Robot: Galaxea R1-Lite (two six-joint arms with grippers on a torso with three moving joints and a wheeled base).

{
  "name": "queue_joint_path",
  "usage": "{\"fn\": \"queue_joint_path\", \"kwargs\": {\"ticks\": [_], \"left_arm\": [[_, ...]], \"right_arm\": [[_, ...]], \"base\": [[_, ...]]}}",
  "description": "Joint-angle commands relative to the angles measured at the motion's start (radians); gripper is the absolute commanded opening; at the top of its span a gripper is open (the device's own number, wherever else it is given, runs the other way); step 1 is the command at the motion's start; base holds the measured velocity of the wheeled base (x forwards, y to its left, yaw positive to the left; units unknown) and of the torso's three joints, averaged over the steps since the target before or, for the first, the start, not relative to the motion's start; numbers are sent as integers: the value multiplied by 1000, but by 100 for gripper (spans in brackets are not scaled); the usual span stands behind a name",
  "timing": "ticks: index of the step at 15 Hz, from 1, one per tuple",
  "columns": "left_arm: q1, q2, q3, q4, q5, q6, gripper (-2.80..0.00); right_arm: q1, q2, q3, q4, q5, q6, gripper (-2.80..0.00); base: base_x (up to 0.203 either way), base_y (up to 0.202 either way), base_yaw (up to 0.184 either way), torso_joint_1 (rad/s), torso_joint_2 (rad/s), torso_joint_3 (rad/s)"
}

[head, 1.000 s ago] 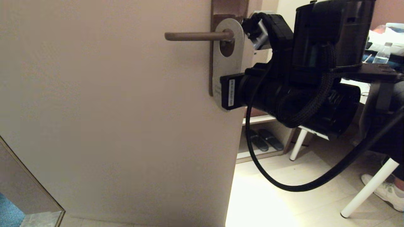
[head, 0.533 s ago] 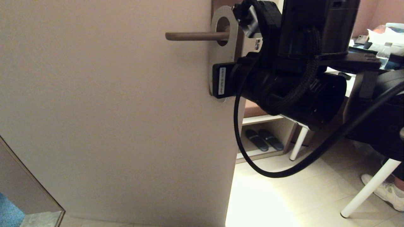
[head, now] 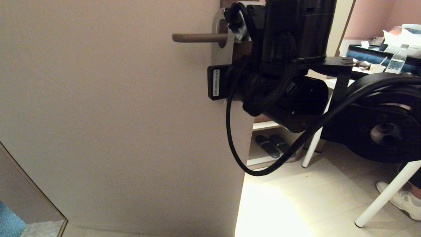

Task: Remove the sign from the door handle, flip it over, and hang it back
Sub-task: Take down the sign

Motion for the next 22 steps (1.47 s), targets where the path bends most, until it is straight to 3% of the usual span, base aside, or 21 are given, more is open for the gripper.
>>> {"fn": "queue_joint_path", "kwargs": {"ticks": [1, 16, 22], "left_arm": [[0, 0, 0, -1, 0, -1, -280], [0, 0, 0, -1, 0, -1, -280], [0, 0, 0, -1, 0, 0, -280]], "right_arm": [[8, 31, -23, -1, -13, 1, -280], [93, 202, -240, -5, -86, 28, -280], [109, 245, -265, -36, -102, 27, -280]], "base": [[0, 0, 0, 0, 0, 0], [0, 0, 0, 0, 0, 0], [0, 0, 0, 0, 0, 0]]}}
